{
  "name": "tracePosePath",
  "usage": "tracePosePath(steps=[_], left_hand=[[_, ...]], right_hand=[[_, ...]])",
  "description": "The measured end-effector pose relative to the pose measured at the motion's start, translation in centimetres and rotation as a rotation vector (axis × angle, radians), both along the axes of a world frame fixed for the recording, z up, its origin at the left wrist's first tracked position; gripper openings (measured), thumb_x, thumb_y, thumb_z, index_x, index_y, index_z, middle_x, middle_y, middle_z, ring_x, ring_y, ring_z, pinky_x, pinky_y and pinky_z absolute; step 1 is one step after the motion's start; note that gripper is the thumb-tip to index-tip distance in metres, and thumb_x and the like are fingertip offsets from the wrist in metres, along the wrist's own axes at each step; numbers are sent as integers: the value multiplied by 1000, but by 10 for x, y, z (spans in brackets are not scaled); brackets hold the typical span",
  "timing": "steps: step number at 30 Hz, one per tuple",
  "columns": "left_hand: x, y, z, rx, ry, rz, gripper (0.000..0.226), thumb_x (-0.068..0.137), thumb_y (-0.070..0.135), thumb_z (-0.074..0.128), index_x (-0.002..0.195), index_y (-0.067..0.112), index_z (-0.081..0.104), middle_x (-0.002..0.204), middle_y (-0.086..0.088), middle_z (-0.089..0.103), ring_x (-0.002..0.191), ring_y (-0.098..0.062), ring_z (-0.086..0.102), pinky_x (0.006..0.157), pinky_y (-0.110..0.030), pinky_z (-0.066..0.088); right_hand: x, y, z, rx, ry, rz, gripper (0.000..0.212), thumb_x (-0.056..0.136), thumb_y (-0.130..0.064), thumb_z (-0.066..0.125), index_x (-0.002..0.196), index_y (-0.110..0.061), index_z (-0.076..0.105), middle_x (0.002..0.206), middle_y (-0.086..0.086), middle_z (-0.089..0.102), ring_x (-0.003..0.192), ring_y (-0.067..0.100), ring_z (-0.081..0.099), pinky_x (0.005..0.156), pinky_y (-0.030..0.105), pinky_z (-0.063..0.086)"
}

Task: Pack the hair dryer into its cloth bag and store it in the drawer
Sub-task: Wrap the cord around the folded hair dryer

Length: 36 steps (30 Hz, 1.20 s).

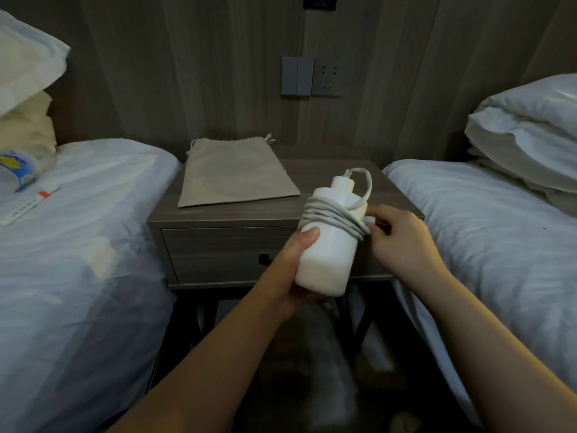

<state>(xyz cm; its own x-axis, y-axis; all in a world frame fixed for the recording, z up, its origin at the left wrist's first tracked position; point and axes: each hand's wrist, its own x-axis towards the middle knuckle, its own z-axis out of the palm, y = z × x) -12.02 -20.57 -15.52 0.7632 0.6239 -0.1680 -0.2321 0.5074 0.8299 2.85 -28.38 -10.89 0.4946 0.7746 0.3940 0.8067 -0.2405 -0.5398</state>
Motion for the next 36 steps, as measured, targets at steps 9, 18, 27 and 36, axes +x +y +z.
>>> tracePosePath(steps=[9, 18, 27, 36], left_hand=[[-5, 6, 14, 559, 190, 218, 77, 63, 34, 78, 132, 37, 42, 119, 10, 58, 103, -12, 60, 80, -28, 53], [-8, 13, 31, 947, 448, 203, 101, 65, 40, 79, 140, 54, 13, 130, 13, 50, 107, -4, 52, 88, -21, 42], [3, 65, 48, 986, 375, 88, 76, 84, 45, 59, 144, 50, 12, 138, 18, 40, 116, 0, 44, 86, -16, 37], [17, 141, 22, 1497, 1188, 312, 50, 98, 45, 27, 145, 28, 27, 153, 1, 30, 141, -25, 20, 113, -45, 18]], right_hand=[[1, -7, 12, -77, 999, 379, 60, 66, -72, 42, 105, -32, 64, 107, -6, 72, 100, 9, 67, 87, 28, 48], [4, 13, 7, 61, 1228, 498, 50, 76, -38, 64, 116, -7, 63, 113, 15, 69, 105, 26, 64, 86, 36, 53], [15, 59, 24, 191, 1172, 340, 49, 63, -31, 76, 104, -4, 68, 104, 17, 71, 94, 25, 67, 80, 38, 54], [49, 102, 27, 436, 1459, 245, 69, 51, -37, 77, 112, -9, 64, 105, 13, 73, 92, 26, 72, 70, 37, 58]])
